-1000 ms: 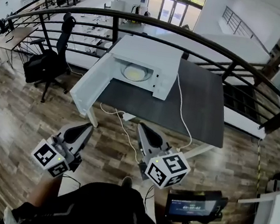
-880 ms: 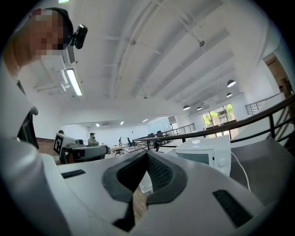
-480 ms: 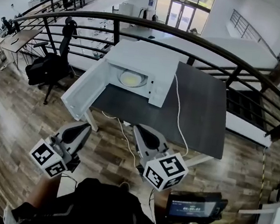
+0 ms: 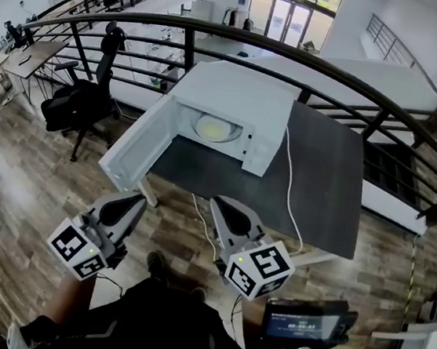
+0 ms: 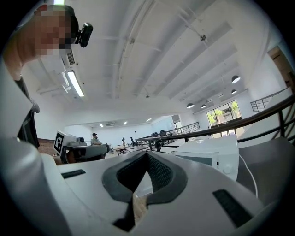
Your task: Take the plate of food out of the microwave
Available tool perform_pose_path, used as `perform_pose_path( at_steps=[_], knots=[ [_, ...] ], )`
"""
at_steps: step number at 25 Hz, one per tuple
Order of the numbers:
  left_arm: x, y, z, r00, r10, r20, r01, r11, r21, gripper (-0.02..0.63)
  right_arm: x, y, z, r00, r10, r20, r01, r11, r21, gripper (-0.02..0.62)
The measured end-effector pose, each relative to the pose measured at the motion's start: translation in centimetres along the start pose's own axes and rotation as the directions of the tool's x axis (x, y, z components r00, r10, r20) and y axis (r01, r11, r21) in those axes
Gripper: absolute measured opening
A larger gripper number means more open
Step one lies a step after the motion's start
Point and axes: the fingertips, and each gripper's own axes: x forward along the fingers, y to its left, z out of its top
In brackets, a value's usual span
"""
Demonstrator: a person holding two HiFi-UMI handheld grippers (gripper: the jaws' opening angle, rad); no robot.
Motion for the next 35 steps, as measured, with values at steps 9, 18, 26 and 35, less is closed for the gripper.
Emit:
perform_pose_path(
  at_steps=[9,18,26,35],
  knots=[
    [0.7,8.7,1.4,0.999,-0.032,0.031,0.032,0.999,0.004,0.002,8.8,-0.8,0.7,0.999,-0.029,0.015,0.029,0.999,0.016,-0.011],
    [1.2,16.4,2.5,0.996,-0.073,0.057,0.073,0.997,-0.008,0.002,16.4,-2.4,0.9,0.996,-0.089,0.026,0.088,0.995,0.051,-0.011],
    [1.4,20.4,2.6,0.99,-0.126,0.069,0.13,0.991,-0.042,0.002,20.2,-2.4,1.3,0.988,-0.152,0.011,0.152,0.988,0.032,-0.011],
    [4.8,22.8,2.1,0.994,-0.101,0.049,0.104,0.992,-0.07,0.002,22.5,-6.2,0.6,0.987,-0.162,-0.017,0.163,0.983,0.087,-0.011]
  ],
)
